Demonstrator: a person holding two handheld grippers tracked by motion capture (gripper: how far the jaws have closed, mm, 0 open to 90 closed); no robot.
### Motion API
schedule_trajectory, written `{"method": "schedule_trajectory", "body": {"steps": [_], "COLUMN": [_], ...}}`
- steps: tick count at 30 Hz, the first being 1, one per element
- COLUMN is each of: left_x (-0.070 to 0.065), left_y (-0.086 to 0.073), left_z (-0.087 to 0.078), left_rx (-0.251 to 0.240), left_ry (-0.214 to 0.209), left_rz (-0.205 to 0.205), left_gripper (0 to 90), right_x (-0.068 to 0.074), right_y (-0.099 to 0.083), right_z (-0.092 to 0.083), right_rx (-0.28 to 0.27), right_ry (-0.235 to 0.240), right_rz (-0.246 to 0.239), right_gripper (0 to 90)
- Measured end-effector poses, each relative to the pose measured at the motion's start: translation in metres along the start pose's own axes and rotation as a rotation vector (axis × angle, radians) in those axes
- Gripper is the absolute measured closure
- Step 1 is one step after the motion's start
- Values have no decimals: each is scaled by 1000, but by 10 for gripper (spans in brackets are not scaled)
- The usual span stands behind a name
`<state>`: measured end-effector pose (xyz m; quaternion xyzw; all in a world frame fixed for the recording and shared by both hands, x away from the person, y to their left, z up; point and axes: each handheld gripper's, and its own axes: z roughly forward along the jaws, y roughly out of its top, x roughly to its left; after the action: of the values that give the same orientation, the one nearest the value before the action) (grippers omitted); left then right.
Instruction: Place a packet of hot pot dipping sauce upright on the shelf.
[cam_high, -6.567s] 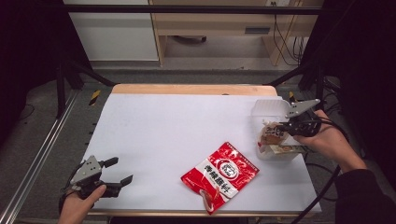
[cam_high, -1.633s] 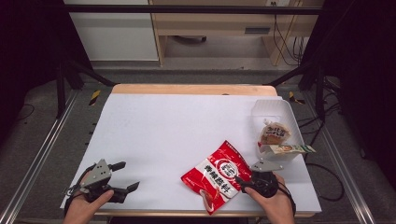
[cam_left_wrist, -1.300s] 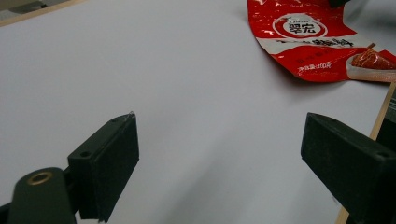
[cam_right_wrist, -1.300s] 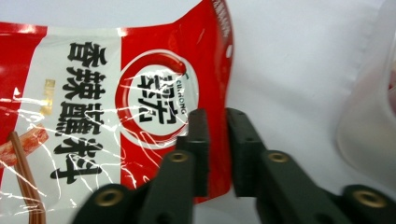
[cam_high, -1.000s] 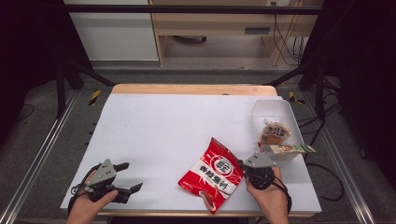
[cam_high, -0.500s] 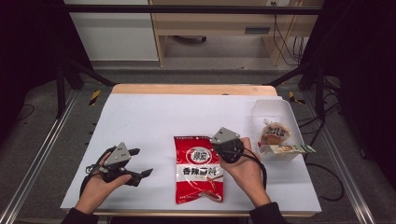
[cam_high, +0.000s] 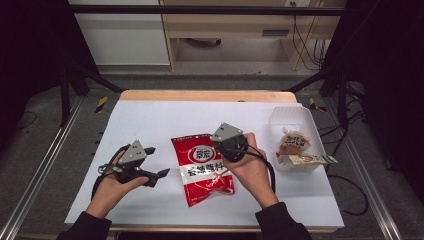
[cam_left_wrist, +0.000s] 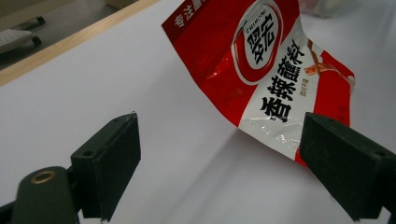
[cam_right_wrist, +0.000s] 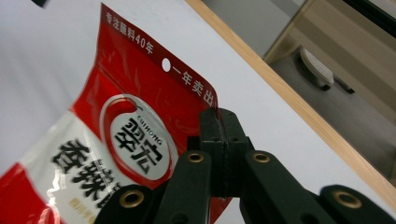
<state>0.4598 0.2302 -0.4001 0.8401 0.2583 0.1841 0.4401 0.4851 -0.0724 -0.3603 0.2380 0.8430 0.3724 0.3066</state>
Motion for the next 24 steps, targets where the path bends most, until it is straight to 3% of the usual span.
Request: {"method": "schedule_trajectory", "body": {"steps": [10,15,18,21,23,24], "left_x": [2,0,1,-1,-3,-5], "left_y": [15,26,32,40,44,47], "left_z": [13,22,29,32,33,33], "left_rx": [10,-6,-9,-8,-1,4], "left_ry": [-13,-32,-74,-107,-151,-143], "left_rz": [16,34,24,36,42,52], "left_gripper": [158,246,330,488,608,654], "right_x": [9,10,10,10,10,9], "right_y": [7,10,11,12,13,12], "right_z": [-24,-32,-39,-45,-48,-49], "right_rx": [-69,-81,-92,-92,-91,-90], "right_ry": [50,64,78,87,90,92], "right_rz": [-27,-38,-31,-37,-41,-42], "right_gripper": [900,900,900,900,900,900]}}
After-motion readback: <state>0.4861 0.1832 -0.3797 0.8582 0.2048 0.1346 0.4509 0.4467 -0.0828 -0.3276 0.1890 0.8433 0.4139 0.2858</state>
